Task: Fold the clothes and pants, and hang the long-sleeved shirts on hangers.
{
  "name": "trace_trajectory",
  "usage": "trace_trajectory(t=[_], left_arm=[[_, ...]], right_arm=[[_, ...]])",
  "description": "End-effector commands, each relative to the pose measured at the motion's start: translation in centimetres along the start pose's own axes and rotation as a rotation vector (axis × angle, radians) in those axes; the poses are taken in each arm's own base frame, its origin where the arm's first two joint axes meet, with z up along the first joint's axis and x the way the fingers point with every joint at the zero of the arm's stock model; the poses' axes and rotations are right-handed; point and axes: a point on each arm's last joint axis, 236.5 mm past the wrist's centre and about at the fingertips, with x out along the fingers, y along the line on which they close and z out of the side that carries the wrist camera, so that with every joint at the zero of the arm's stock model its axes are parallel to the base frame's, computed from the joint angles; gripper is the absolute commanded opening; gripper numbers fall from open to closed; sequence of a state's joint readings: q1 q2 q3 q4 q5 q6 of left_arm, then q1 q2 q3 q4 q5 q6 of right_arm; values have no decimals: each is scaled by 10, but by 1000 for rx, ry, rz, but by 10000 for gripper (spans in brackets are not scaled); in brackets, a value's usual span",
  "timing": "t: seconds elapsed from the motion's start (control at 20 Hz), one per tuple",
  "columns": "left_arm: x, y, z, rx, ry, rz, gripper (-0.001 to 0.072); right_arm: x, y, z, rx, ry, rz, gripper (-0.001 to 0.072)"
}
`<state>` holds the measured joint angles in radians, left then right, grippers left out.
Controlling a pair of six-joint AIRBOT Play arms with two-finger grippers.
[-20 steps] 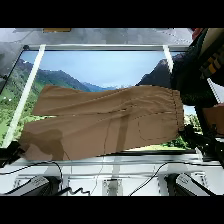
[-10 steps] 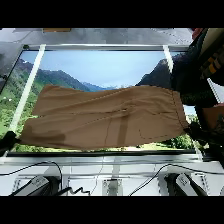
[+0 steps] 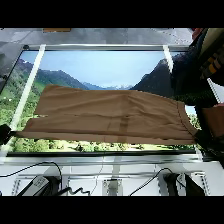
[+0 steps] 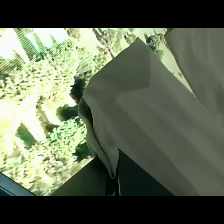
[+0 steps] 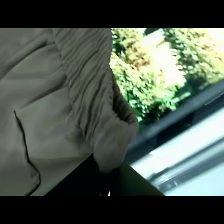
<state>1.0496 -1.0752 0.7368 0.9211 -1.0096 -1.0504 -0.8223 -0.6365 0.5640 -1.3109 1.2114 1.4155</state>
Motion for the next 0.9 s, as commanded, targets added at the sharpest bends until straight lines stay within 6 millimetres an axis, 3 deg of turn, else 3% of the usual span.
trace_trajectory(t=[0.0, 0.2, 0.4, 0.55, 0.65, 0.75, 0.85], left_arm=[[-2, -3, 2, 2, -7, -10, 20], [-5, -18, 8, 26, -37, -47, 19], [-15, -59, 38, 158, -114, -74, 17], [-25, -106, 85, 202, -269, -87, 15], [-27, -138, 113, 220, -388, -99, 13], [-12, -166, 120, 250, -408, -115, 13], [15, -189, 120, 278, -370, -124, 13]], right_arm=[[-15, -13, -13, 4, 5, -71, 26], [-31, -16, -9, 36, -73, -105, 26], [-43, 5, 6, 63, -177, -25, 26], [-66, 36, 55, 104, -380, 118, 25], [-83, 38, 92, 132, -532, 145, 24], [-81, 40, 111, 176, -565, 179, 24], [-63, 44, 121, 192, -507, 202, 24]])
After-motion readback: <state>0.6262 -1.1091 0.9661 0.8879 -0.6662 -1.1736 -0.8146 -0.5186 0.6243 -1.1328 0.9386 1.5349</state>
